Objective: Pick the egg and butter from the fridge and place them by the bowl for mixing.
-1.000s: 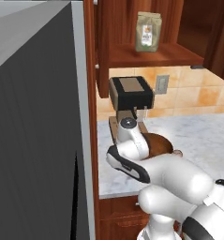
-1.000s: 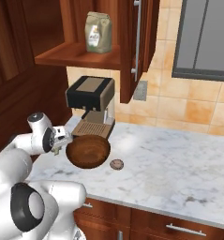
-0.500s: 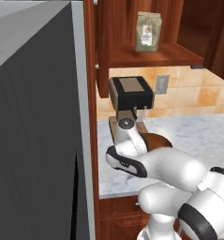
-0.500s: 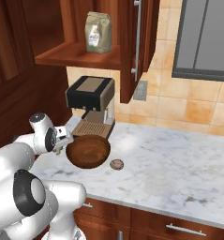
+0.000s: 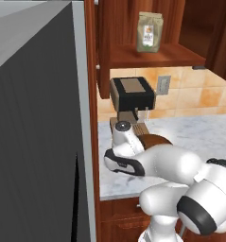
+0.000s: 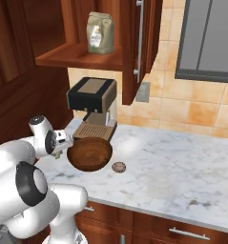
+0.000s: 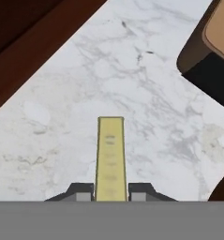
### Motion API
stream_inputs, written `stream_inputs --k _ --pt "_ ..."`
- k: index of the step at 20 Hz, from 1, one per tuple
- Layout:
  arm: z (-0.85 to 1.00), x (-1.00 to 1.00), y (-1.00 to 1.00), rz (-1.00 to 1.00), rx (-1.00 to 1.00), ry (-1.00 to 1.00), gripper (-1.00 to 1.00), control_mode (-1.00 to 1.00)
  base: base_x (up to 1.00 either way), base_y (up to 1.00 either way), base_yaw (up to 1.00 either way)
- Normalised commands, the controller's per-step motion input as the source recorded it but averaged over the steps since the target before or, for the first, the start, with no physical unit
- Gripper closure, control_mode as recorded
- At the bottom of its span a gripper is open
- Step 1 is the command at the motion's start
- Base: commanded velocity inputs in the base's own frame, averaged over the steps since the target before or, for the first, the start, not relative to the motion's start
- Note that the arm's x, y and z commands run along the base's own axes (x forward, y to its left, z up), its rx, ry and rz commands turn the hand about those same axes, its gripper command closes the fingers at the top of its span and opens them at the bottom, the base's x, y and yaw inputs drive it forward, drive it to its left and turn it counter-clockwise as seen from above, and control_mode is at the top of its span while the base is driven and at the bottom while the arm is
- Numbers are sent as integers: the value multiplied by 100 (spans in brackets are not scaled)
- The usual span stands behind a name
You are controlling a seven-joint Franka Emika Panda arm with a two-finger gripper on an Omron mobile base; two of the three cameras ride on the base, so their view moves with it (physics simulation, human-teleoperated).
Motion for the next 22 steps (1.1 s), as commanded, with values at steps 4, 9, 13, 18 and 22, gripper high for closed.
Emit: stream_inputs --k 4,9,13,18,22 --pt "-24 2 1 0 0 8 100 -100 0 0 0" --pt "-25 4 0 0 -3 6 100 -100 0 0 0" --pt "-18 0 -8 0 -5 3 100 -100 0 0 0" --pt "-16 0 -17 0 -4 1 100 -100 0 0 0" --pt "-17 0 -17 0 0 0 100 -100 0 0 0"
